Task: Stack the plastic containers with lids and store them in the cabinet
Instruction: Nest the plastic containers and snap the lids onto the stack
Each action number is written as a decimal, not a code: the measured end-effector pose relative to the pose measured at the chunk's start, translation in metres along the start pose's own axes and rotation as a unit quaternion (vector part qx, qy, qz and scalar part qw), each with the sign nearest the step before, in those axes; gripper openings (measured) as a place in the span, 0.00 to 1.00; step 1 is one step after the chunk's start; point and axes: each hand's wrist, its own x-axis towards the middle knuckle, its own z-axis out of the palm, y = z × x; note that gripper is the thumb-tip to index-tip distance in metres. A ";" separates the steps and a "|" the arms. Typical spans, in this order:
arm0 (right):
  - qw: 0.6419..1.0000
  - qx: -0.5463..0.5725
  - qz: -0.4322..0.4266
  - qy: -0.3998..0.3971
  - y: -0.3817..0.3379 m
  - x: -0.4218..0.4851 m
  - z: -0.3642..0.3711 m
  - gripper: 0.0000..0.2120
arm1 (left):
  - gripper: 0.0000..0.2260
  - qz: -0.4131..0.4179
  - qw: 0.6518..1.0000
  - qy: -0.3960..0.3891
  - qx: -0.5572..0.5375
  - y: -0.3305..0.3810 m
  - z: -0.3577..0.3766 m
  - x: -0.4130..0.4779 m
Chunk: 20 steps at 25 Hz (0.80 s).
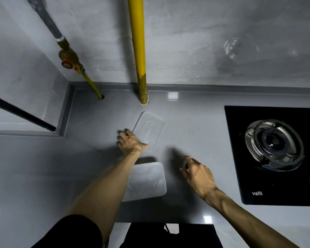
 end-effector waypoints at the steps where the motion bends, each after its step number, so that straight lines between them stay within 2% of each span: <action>1: 1.000 0.007 0.004 -0.001 0.000 0.000 0.000 0.21 | 0.53 -0.007 0.999 -0.004 -0.038 -0.001 -0.003 -0.001; 2: 1.000 0.015 0.011 -0.003 -0.001 -0.001 -0.001 0.20 | 0.45 -0.011 0.994 -0.005 -0.104 -0.003 -0.006 0.000; 4: 0.999 0.037 0.028 -0.003 -0.002 0.001 -0.003 0.18 | 0.20 -0.008 0.965 -0.001 -0.262 -0.006 -0.021 0.003; 6: 0.994 0.096 0.045 -0.004 -0.009 0.002 -0.006 0.15 | 0.10 0.002 0.939 -0.004 -0.344 -0.016 -0.045 -0.004; 9: 0.952 0.294 0.089 -0.015 -0.027 0.006 -0.010 0.10 | 0.09 0.031 0.898 -0.041 -0.437 -0.040 -0.078 -0.034; 12: 0.860 0.493 0.123 -0.055 -0.054 0.013 -0.014 0.11 | 0.11 0.060 0.877 -0.072 -0.472 -0.066 -0.102 -0.075; 14: 0.808 0.569 0.124 -0.090 -0.070 0.018 -0.014 0.12 | 0.09 0.065 0.856 -0.117 -0.499 -0.079 -0.111 -0.095; 15: 0.793 0.589 0.119 -0.099 -0.077 0.020 -0.013 0.12 | 0.08 0.061 0.848 -0.135 -0.509 -0.083 -0.114 -0.104; 16: 0.785 0.602 0.110 -0.099 -0.082 0.021 -0.013 0.11 | 0.07 0.055 0.841 -0.142 -0.519 -0.084 -0.114 -0.111; 18: 0.777 0.619 0.077 -0.078 -0.090 0.020 -0.011 0.09 | 0.05 0.026 0.845 -0.097 -0.526 -0.087 -0.113 -0.122; 19: 0.783 0.616 0.058 -0.060 -0.093 0.019 -0.011 0.08 | 0.04 0.008 0.847 -0.062 -0.527 -0.089 -0.114 -0.128; 20: 0.806 0.591 0.032 -0.031 -0.094 0.016 -0.011 0.08 | 0.05 -0.014 0.838 -0.047 -0.543 -0.091 -0.116 -0.134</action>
